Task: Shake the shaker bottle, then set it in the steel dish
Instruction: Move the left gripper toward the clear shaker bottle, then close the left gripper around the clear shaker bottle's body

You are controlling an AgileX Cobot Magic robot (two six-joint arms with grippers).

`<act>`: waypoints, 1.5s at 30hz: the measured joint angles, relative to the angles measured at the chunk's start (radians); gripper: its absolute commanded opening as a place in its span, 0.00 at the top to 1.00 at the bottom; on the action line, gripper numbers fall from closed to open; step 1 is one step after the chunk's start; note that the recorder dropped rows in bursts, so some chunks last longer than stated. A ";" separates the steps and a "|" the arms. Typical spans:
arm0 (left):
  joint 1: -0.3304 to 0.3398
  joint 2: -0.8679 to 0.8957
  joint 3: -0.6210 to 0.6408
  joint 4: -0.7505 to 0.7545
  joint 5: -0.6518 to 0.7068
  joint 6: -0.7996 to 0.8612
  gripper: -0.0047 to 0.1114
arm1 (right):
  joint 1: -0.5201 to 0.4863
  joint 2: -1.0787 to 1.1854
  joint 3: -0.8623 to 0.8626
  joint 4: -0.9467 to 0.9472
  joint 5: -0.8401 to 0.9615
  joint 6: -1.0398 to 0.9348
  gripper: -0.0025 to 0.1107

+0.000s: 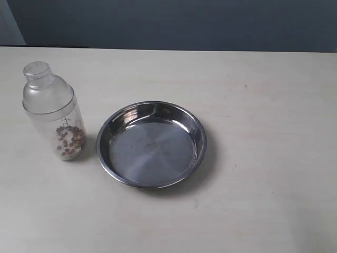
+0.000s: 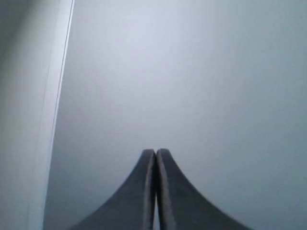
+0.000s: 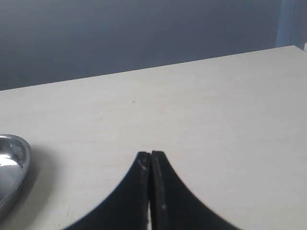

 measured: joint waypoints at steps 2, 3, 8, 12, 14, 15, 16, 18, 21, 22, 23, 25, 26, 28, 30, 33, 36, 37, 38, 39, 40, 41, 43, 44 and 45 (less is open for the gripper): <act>0.000 0.135 -0.108 0.078 -0.056 0.000 0.95 | 0.000 0.000 0.000 0.000 0.000 0.000 0.99; 0.000 0.190 -0.150 0.101 -0.070 0.000 0.95 | 0.000 0.000 0.000 0.000 0.000 0.000 0.99; 0.000 0.471 -0.316 0.158 -0.034 -0.025 0.95 | 0.000 0.000 0.000 0.000 0.000 0.000 0.99; -0.011 0.581 -0.250 0.163 -0.038 -0.109 0.95 | 0.000 0.000 0.000 0.000 0.000 -0.002 0.99; -0.037 0.600 -0.161 0.170 -0.121 -0.138 0.95 | 0.000 0.000 0.000 0.000 0.000 -0.002 0.99; -0.052 0.602 -0.121 0.179 -0.156 -0.145 0.95 | 0.000 0.000 0.000 0.000 0.000 -0.002 0.99; -0.068 0.602 -0.087 0.192 -0.188 -0.159 0.95 | 0.000 0.000 0.000 0.000 0.000 -0.002 0.99; -0.097 0.602 -0.039 0.251 -0.227 -0.205 0.95 | 0.000 0.000 0.000 0.000 0.000 -0.002 0.99; -0.140 0.602 0.008 0.374 -0.248 -0.312 0.95 | 0.000 0.000 0.000 0.000 0.000 -0.002 0.99; -0.150 0.602 0.015 0.410 -0.253 -0.344 0.95 | 0.000 0.000 0.000 0.000 0.000 -0.002 0.99; -0.152 0.602 0.018 0.438 -0.253 -0.367 0.95 | 0.000 0.000 0.000 0.000 0.000 -0.002 0.99; -0.159 0.602 0.024 0.477 -0.255 -0.397 0.95 | 0.000 0.000 0.000 0.000 0.000 0.000 0.99; -0.159 0.602 0.026 0.477 -0.255 -0.403 0.88 | 0.000 0.000 0.000 0.000 0.000 0.000 0.99; -0.159 0.602 0.033 0.496 -0.269 -0.417 0.63 | 0.000 0.000 0.000 0.000 0.000 0.000 0.99; -0.161 0.602 0.042 0.549 -0.309 -0.419 0.14 | 0.000 0.000 0.000 0.000 0.000 0.000 0.99; -0.146 0.652 0.051 0.576 -0.347 -0.417 0.05 | 0.000 0.000 0.000 0.000 0.000 -0.002 0.99; -0.131 0.790 0.051 0.596 -0.438 -0.421 0.05 | 0.000 0.000 0.000 0.000 0.000 -0.002 0.99; -0.120 0.829 0.051 0.596 -0.475 -0.421 0.05 | 0.000 0.000 0.000 0.000 0.000 -0.002 0.99; -0.104 0.879 0.051 0.589 -0.515 -0.421 0.05 | 0.000 0.000 0.000 0.000 0.000 -0.002 0.99; -0.092 0.914 0.051 0.587 -0.543 -0.421 0.05 | 0.000 0.000 0.000 0.000 0.000 -0.002 0.99; -0.078 0.956 0.051 0.585 -0.576 -0.421 0.05 | 0.000 0.000 0.000 0.000 0.000 -0.002 0.99; -0.073 0.980 0.051 0.585 -0.589 -0.421 0.05 | 0.000 0.000 0.000 0.000 0.000 -0.002 0.99; -0.059 1.029 0.052 0.585 -0.621 -0.421 0.05 | 0.000 0.000 0.000 0.000 0.000 -0.002 0.99; -0.055 1.049 0.052 0.588 -0.638 -0.421 0.05 | 0.000 0.000 0.000 0.000 0.000 -0.002 0.99; -0.051 1.079 0.052 0.590 -0.658 -0.421 0.05 | 0.000 0.000 0.000 0.000 0.000 -0.002 0.99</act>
